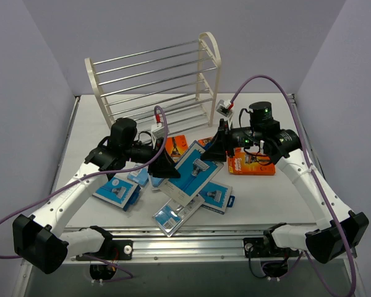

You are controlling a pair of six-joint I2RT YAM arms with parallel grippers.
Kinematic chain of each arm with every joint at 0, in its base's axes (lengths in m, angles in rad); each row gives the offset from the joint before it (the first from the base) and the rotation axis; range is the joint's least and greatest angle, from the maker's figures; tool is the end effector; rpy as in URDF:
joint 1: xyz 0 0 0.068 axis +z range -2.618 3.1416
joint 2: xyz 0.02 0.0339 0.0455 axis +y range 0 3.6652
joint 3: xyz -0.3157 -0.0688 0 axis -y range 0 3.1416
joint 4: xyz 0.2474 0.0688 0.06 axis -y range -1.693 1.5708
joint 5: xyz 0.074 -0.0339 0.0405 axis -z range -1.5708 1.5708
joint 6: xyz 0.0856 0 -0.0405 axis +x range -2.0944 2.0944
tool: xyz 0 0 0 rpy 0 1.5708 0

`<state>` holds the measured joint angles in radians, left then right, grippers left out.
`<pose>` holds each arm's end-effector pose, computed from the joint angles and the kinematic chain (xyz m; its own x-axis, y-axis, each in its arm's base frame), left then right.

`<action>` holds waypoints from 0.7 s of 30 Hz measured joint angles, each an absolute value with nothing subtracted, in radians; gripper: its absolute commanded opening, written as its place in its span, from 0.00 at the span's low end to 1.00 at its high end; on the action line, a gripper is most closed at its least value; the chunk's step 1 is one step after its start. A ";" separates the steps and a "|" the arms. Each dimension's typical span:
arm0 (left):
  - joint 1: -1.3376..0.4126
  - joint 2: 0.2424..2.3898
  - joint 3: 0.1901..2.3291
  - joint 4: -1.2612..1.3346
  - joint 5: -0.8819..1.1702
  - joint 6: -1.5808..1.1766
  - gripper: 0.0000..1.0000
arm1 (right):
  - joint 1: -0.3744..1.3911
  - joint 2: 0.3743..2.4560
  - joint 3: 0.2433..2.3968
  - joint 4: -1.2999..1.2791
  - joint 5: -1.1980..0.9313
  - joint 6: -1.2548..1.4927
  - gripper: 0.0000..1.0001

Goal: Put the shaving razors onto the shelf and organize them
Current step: Pass the shaving razor from the left arm to the right

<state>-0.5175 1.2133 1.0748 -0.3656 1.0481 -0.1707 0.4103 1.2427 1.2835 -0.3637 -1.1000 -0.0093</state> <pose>0.1937 -0.1956 0.3781 -0.5676 0.2255 -0.7918 0.8218 0.0983 -0.5612 0.2172 0.1777 0.4466 -0.2821 -0.1273 -0.9509 -0.9586 0.0777 0.2740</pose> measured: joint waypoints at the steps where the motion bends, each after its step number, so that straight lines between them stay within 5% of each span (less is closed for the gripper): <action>1: -0.517 1.211 1.081 -0.379 1.040 -0.160 0.02 | 0.412 1.243 1.283 -0.363 -1.100 -0.011 0.00; 21: -0.326 1.229 1.088 -0.353 1.142 -0.193 0.02 | 0.482 1.255 1.210 -0.241 -1.009 0.056 0.00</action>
<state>-0.3264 1.2289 1.0878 -0.3534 1.1419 -0.1928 0.4824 1.2549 1.2098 -0.2405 -1.0092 0.0563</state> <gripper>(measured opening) 0.451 0.337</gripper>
